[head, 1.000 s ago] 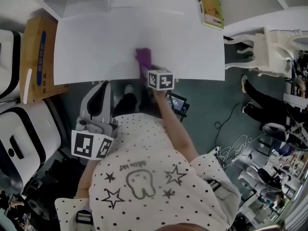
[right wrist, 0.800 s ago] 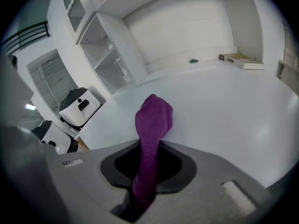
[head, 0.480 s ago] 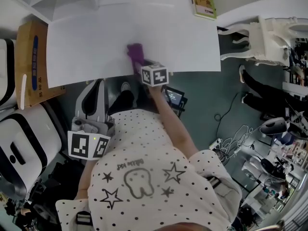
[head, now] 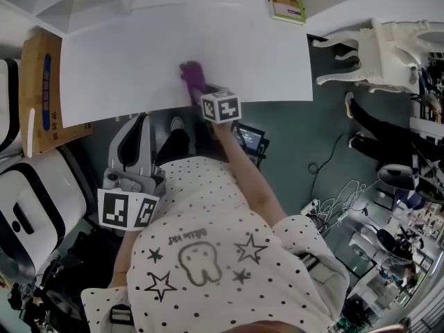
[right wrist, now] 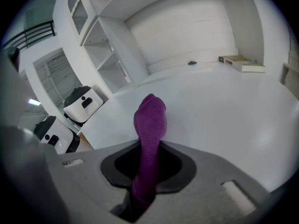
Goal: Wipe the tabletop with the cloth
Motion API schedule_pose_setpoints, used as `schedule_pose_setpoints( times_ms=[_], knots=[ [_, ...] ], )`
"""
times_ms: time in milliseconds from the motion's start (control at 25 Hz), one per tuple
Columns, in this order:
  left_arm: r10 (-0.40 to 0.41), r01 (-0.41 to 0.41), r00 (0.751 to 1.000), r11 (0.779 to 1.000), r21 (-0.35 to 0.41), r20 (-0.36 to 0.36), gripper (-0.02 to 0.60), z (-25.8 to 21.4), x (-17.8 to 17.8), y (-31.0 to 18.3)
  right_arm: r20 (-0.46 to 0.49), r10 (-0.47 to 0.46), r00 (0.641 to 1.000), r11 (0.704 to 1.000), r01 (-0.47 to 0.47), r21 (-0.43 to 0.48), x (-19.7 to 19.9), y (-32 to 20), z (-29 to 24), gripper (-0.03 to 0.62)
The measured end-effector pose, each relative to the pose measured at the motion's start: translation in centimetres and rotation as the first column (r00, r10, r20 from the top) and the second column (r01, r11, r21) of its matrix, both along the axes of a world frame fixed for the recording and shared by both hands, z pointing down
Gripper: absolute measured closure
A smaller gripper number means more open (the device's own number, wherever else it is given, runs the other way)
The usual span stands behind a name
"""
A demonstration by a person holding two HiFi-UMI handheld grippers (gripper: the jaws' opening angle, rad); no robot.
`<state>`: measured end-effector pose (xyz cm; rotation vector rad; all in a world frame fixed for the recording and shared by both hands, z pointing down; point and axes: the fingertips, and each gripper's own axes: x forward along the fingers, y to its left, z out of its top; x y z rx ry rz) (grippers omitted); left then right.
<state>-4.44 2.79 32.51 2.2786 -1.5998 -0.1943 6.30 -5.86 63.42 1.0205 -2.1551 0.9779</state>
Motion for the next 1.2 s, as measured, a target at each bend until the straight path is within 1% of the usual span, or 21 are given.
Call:
schedule_pose_setpoints(
  times_ms=[280,520,760,960,1200],
  knots=[
    [0.009,-0.009,1.0,1.0,0.01,-0.006,0.586,-0.5,4.2,-0.7,0.014,-0.043,0.999,0.999,0.043,-0.017,1.9,-0.6,0.1,0.531],
    [0.005,-0.005,1.0,1.0,0.023,-0.009,0.586,-0.7,7.1,-1.1,0.005,-0.106,0.994,0.994,0.106,-0.012,3.2,-0.7,0.1,0.531],
    [-0.016,0.016,1.0,0.999,0.033,-0.011,0.586,-0.5,8.7,-1.7,0.038,-0.145,0.989,0.989,0.146,-0.021,3.5,-0.9,0.0,0.531],
    [-0.007,0.007,1.0,0.999,0.044,-0.009,0.586,-0.7,10.2,-2.2,0.047,-0.155,0.987,0.987,0.157,-0.034,3.9,-0.9,0.0,0.531],
    [-0.03,0.03,1.0,0.999,0.036,-0.001,0.586,-0.4,10.8,-2.7,0.056,-0.17,0.984,0.984,0.173,-0.042,4.2,-1.2,0.1,0.531]
  ],
)
